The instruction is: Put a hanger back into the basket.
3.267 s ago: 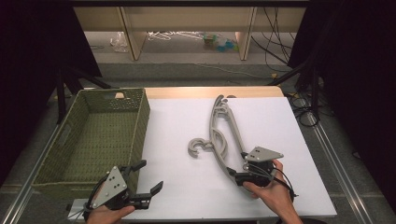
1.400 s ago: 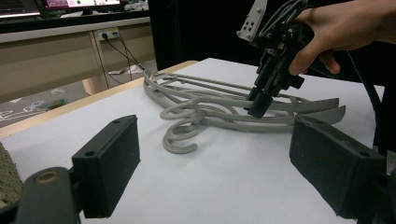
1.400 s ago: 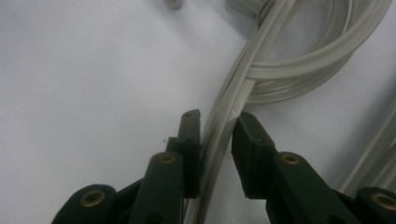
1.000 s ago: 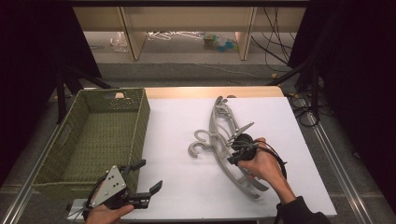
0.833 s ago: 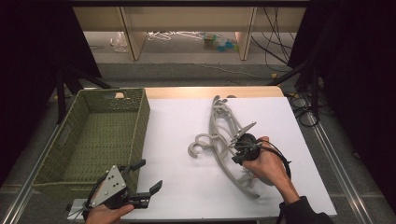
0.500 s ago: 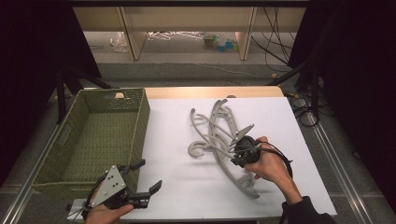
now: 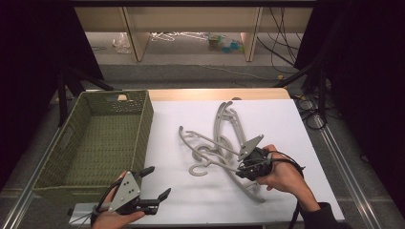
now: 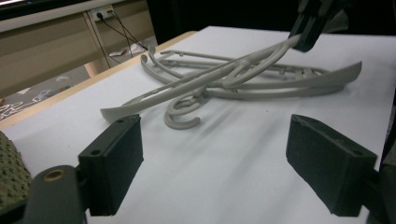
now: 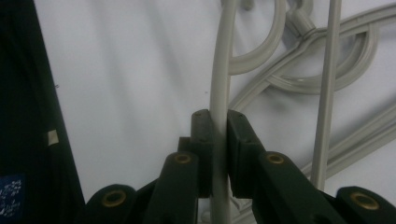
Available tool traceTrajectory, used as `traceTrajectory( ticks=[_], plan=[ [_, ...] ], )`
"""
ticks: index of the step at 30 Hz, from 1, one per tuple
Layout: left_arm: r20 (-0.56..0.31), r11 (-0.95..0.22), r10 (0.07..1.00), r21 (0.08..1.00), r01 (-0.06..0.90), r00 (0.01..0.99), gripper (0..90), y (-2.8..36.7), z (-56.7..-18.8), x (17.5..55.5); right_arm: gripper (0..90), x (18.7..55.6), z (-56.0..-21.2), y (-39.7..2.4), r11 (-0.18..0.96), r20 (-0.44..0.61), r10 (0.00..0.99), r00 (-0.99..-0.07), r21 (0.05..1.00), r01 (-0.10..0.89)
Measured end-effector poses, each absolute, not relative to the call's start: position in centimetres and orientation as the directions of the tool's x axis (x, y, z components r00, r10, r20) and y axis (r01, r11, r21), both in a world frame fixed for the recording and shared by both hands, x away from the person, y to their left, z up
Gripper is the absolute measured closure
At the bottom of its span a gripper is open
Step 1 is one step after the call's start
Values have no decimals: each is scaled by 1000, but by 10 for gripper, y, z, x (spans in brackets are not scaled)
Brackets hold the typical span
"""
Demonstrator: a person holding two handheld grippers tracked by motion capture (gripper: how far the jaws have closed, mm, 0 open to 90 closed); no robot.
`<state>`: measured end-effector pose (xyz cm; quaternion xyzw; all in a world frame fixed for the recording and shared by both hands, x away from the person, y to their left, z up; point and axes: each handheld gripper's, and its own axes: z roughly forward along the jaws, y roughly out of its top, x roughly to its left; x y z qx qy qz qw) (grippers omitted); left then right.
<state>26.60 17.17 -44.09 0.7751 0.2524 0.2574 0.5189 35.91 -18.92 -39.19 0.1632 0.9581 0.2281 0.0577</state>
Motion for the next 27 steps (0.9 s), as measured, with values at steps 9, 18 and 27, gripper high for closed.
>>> traceTrajectory(
  ticks=[9, 18, 27],
  plan=[
    [163, -428, 589, 894, 135, 792, 235, 153, -448, 276, 830, 347, -391, -184, 861, -22, 269, -963, 455, 230],
    [196, -487, 574, 862, 139, 795, 291, 141, -447, 289, 830, 338, -392, -178, 880, -34, 200, -979, 446, 164],
    [309, -628, 465, 775, 63, 830, 336, 127, -447, 300, 829, 332, -390, -176, 888, -30, 159, -987, 441, 130]
  ],
)
